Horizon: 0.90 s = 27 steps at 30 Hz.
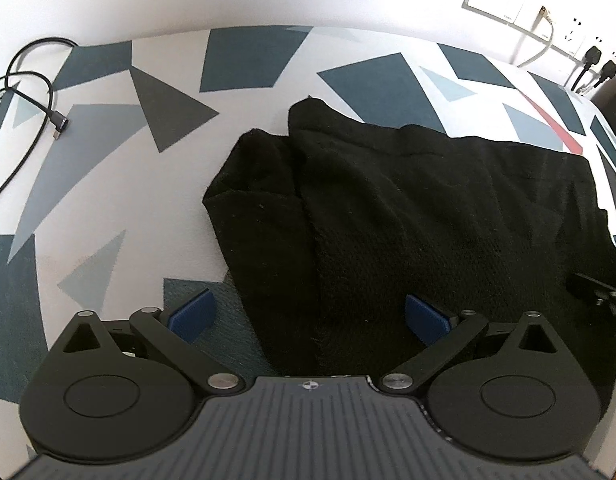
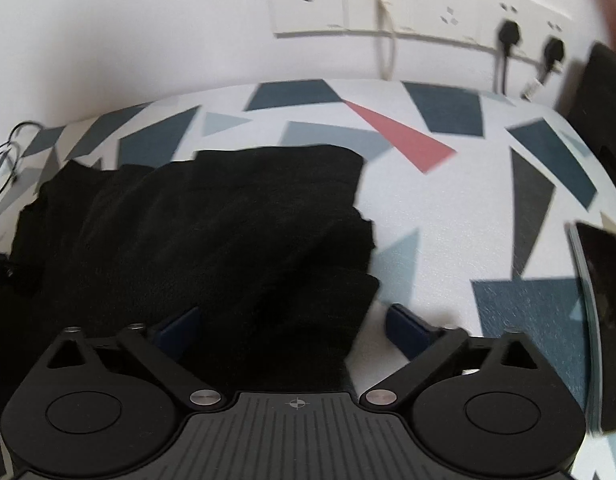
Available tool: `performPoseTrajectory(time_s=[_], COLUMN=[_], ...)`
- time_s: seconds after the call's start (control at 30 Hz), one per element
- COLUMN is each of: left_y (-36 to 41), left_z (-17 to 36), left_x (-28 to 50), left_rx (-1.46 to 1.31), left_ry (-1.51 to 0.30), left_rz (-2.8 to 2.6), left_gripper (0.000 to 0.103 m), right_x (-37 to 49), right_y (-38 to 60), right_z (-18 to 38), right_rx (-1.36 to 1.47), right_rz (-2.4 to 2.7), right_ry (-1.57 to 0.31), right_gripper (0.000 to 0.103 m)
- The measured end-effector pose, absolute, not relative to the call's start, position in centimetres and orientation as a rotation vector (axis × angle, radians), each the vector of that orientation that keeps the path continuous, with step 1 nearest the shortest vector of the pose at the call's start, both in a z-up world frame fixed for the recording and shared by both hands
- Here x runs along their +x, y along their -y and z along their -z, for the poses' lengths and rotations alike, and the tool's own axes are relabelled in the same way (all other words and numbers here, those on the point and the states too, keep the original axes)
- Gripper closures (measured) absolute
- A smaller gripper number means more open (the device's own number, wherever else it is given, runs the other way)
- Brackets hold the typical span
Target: Fold clothes
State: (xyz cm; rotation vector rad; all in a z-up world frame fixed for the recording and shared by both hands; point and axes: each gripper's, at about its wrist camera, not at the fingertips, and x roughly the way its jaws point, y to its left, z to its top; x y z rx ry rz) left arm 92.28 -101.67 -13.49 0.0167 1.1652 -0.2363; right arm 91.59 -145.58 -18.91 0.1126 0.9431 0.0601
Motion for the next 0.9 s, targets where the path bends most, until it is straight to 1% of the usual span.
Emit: performPoseTrajectory(time_s=[0.03,0.07,0.1,0.13,0.17,0.2,0.23,0.3,0.33,0.37,0.4,0.53,0.67,0.8,0.9], left_y=[101.7,101.9,102.0,102.1,102.3,102.5,102.6,102.7,102.8,102.8,102.3,98.9,95.2,90.7,86.8], left_z=[13.4,13.3,13.1,12.8,12.7,12.5,12.3,12.2,12.0,11.9,11.8,10.4,7.4,4.7,2.6], left_x=[92.2,92.0,91.8,91.6,91.4,91.3,91.1,90.6,90.2,89.8,89.3,86.6,83.1,79.0,74.4], left_rx=[0.014,0.014,0.013,0.007,-0.002,-0.011,-0.028,-0.065,-0.072,-0.079,-0.114,-0.273,-0.31,-0.348,-0.405], left_ry=[-1.169,-1.17,-1.17,-1.17,-1.171,-1.172,-1.175,-1.174,-1.166,-1.159,-1.155,-1.106,-1.016,-0.936,-0.855], left_rz=[0.239,0.245,0.251,0.261,0.273,0.285,0.299,0.309,0.301,0.293,0.277,0.204,0.121,0.033,-0.049], left_gripper=[0.005,0.008,0.016,0.027,0.034,0.048,0.066,0.079,0.081,0.081,0.081,0.082,0.082,0.083,0.083], right_x=[91.6,91.6,91.6,91.7,91.7,91.8,91.8,91.8,91.9,92.0,92.0,92.0,91.6,90.8,90.0], right_y=[145.3,145.0,144.8,144.7,144.6,144.6,144.4,144.0,143.8,143.7,143.6,143.3,141.1,136.6,133.0], right_z=[18.8,18.7,18.6,18.5,18.4,18.3,18.3,18.2,18.2,18.1,18.1,17.1,15.0,12.3,10.0], right_rx=[0.104,0.096,0.096,0.1,0.104,0.107,0.106,0.104,0.104,0.105,0.116,0.157,0.164,0.093,0.073], right_rz=[-0.072,-0.083,-0.094,-0.102,-0.108,-0.119,-0.132,-0.16,-0.179,-0.199,-0.212,-0.262,-0.369,-0.491,-0.575], right_ry=[-0.941,-0.94,-0.939,-0.94,-0.941,-0.941,-0.941,-0.939,-0.936,-0.933,-0.929,-0.889,-0.834,-0.767,-0.727], right_gripper=[0.025,0.031,0.036,0.038,0.043,0.05,0.054,0.066,0.07,0.079,0.081,0.084,0.084,0.085,0.085])
